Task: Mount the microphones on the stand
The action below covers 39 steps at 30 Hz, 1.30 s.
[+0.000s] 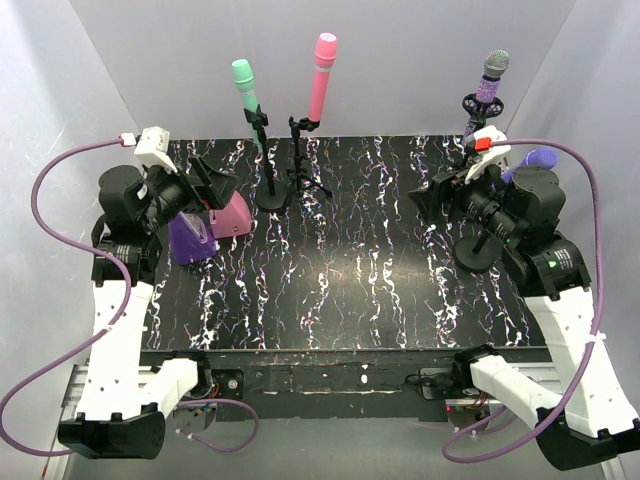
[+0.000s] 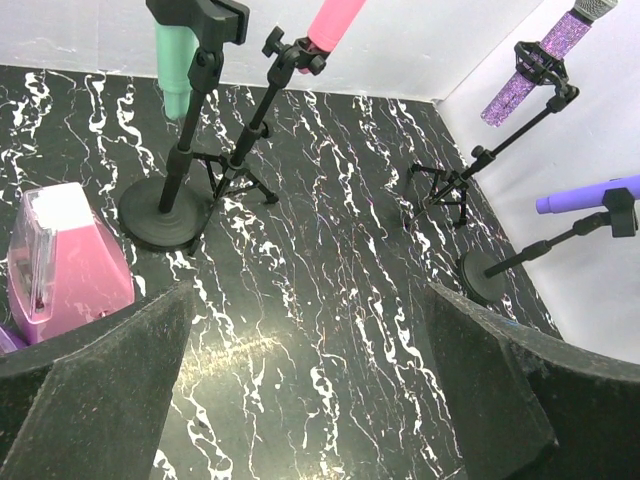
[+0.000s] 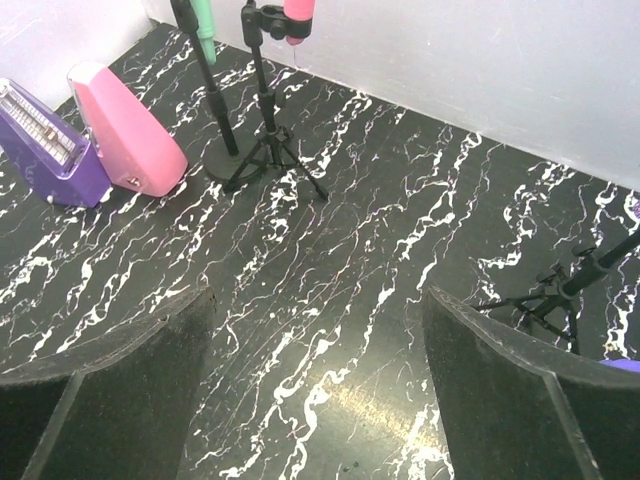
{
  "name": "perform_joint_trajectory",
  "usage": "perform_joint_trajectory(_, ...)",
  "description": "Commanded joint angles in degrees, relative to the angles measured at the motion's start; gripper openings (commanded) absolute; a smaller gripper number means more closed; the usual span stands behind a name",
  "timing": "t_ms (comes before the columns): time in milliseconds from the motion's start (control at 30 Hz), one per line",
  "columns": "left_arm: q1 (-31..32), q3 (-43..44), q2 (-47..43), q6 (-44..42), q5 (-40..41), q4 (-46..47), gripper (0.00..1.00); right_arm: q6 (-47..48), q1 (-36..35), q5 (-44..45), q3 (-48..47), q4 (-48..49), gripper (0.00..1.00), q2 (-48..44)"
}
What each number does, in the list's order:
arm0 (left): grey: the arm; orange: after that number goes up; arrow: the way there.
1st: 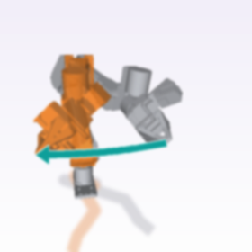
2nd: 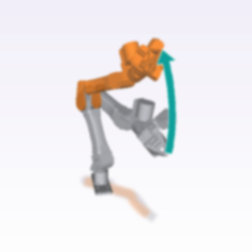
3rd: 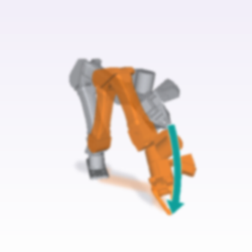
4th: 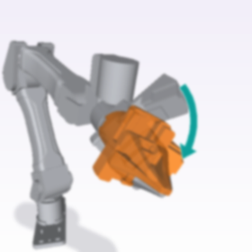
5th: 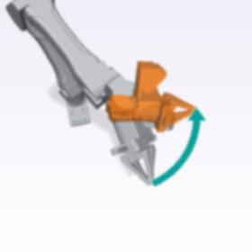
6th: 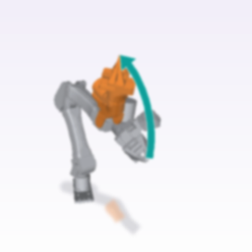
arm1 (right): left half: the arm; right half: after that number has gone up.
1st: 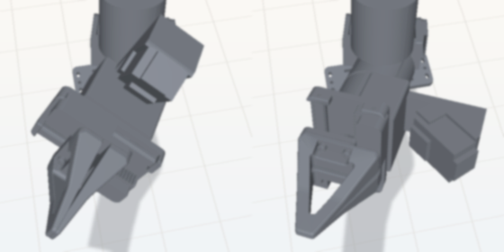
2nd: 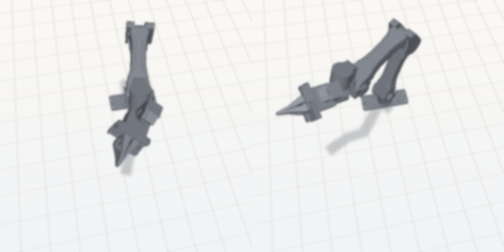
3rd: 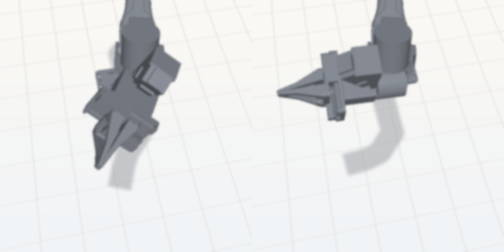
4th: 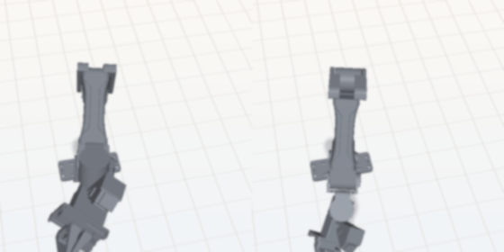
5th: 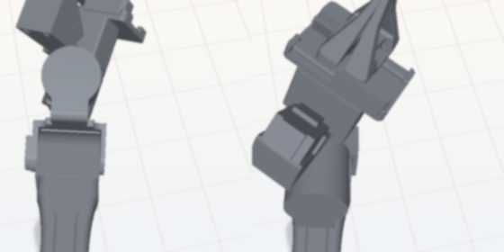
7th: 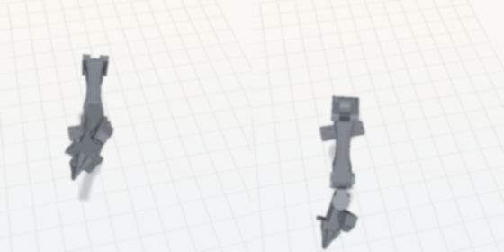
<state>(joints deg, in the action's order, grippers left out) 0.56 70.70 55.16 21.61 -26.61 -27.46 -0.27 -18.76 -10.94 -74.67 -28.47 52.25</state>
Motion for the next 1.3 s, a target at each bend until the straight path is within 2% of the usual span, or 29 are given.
perform_joint_trajectory(0, 0.0, -1.2, -1.0, -0.8, -1.3, -0.4, 0.98, -1.6, 0.9, -3.4, 0.8, 2.2, 0.90, -0.7)
perform_joint_trajectory(1267, 0.1, -3.1, -4.5, -1.3, -1.6, -1.4, 0.98, -4.7, 4.3, -9.2, 3.0, 3.2, 0.91, -1.4)
